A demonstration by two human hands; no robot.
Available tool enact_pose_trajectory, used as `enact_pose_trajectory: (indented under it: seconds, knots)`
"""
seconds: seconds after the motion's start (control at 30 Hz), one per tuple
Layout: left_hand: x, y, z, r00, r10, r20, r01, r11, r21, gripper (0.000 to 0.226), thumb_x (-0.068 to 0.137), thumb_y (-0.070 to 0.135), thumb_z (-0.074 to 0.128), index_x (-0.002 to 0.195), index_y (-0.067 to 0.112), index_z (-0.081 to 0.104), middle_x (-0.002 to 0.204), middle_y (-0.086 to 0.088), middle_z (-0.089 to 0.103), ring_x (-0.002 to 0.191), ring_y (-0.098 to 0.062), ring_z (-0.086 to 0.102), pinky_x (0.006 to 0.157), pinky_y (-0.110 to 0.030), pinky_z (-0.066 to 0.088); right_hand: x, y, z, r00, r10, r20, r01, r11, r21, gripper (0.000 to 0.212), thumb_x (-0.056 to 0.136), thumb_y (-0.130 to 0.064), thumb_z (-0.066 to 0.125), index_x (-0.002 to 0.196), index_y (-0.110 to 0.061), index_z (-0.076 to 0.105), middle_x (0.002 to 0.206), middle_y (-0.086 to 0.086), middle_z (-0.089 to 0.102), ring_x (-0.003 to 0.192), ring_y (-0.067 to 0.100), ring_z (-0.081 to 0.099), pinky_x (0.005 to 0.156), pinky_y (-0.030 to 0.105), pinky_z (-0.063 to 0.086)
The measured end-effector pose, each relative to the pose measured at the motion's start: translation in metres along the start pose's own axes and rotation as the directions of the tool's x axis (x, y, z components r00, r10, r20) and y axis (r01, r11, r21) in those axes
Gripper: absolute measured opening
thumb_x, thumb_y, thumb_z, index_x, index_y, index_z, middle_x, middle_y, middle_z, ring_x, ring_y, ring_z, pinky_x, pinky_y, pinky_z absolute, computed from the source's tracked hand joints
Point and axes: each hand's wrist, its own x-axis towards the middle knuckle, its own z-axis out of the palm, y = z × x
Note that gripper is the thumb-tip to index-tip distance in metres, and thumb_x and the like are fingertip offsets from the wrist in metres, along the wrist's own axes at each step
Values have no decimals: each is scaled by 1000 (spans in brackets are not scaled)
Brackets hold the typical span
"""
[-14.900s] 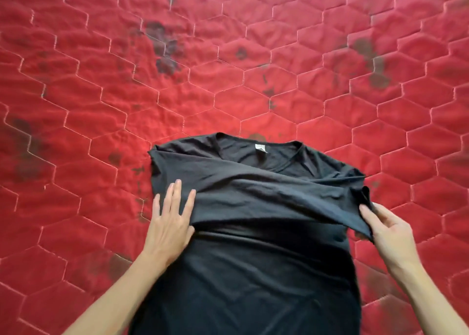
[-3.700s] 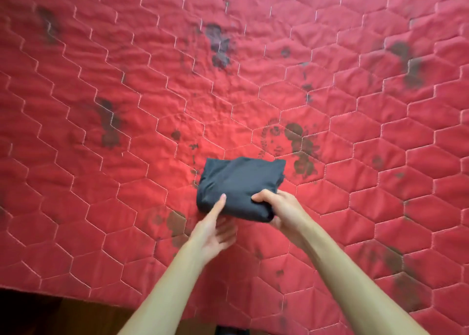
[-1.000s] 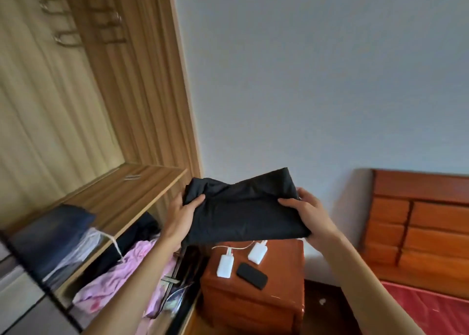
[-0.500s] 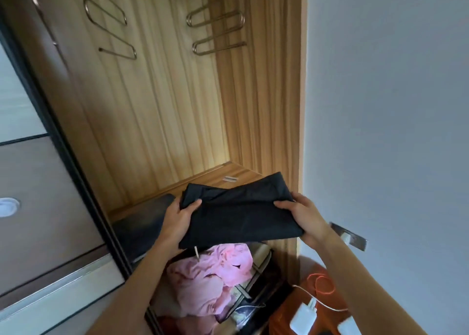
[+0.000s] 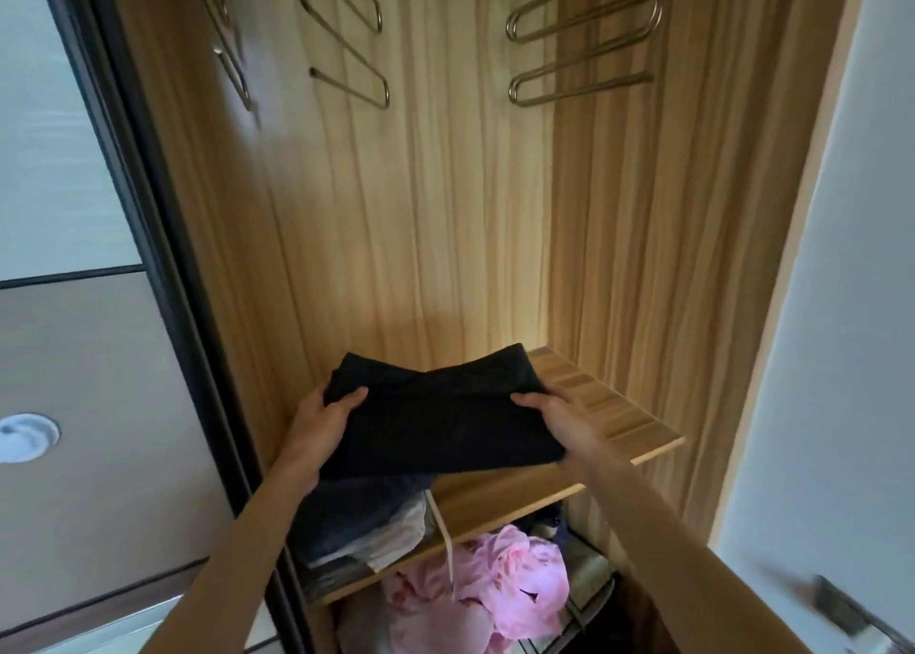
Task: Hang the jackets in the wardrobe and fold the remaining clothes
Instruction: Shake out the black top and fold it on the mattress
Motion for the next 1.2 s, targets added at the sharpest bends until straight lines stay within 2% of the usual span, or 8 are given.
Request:
enact_pose_trajectory:
  seconds: [0.2, 0.4, 0.7, 0.87, 0.97, 1.03, 1.1, 1.2]
  knots:
    - [70, -12, -8, 985, 44, -164, -21, 990, 139, 31, 99, 22, 60, 129, 16, 60, 119, -2, 63, 101, -20, 58, 84, -28, 44, 82, 0, 40, 997, 42, 68, -31, 989, -146, 28, 93, -15, 63, 119, -24, 65, 110, 9, 71, 103, 29, 67, 84, 41, 56]
    - [114, -46, 4, 929, 29, -370, 107, 933, 342, 40, 100, 18, 54, 139, 9, 53, 133, -10, 59, 119, -33, 57, 103, -41, 47, 166, 35, 65, 985, 134, 105, -98, 951, -292, 23, 94, -12, 63, 117, -14, 67, 107, 13, 71, 99, 32, 67, 98, 48, 53]
    - [124, -138, -27, 811, -33, -584, 406, 750, 521, 33, 97, 17, 58, 127, 3, 57, 124, -22, 63, 116, -41, 59, 90, -43, 48, 230, 126, 99, 935, 222, 277, -44, 847, -530, 39, 93, -12, 67, 129, -6, 56, 107, 4, 63, 87, 16, 65, 68, 28, 56]
    - [119, -160, -7, 837, 251, -486, 289, 552, 783, 41, 101, 31, 44, 127, 2, 57, 127, -25, 56, 114, -45, 56, 94, -51, 49, 236, 132, 105, 911, -111, 398, 392, 533, -750, 50, 93, -23, 66, 138, -9, 49, 136, 6, 51, 126, 30, 50, 107, 39, 39]
    - [112, -166, 9, 880, 373, -293, 147, 372, 916, 46, 101, 39, 40, 136, 16, 58, 142, -15, 51, 133, -36, 45, 107, -55, 40, 230, 129, 110, 690, -410, 596, 723, 349, -596, 45, 93, -34, 61, 132, -11, 58, 138, 9, 53, 126, 24, 47, 105, 34, 34]
    - [106, -179, 10, 936, 299, -186, 94, 297, 950, 53, 103, 48, 27, 136, 23, 60, 143, -8, 55, 136, -31, 47, 109, -54, 38, 224, 136, 117, 569, -253, 783, 820, 251, -515, 47, 96, -46, 45, 133, -21, 60, 146, -1, 51, 138, 18, 41, 111, 35, 28]
    - [99, -197, 2, 961, 173, -214, 157, 293, 943, 65, 102, 56, 15, 138, 25, 59, 144, -5, 55, 135, -28, 50, 106, -53, 41, 218, 148, 120, 546, 22, 837, 823, 171, -541, 48, 103, -48, 34, 145, -29, 49, 159, -9, 35, 150, 13, 23, 120, 37, 16]
    - [92, -214, -16, 965, 44, -258, 229, 337, 913, 68, 98, 54, 15, 148, 21, 47, 154, -11, 44, 141, -31, 42, 111, -48, 40, 221, 151, 119, 562, 151, 813, 795, 172, -582, 51, 107, -47, 25, 154, -30, 34, 165, -9, 19, 153, 10, 10, 122, 37, 10]
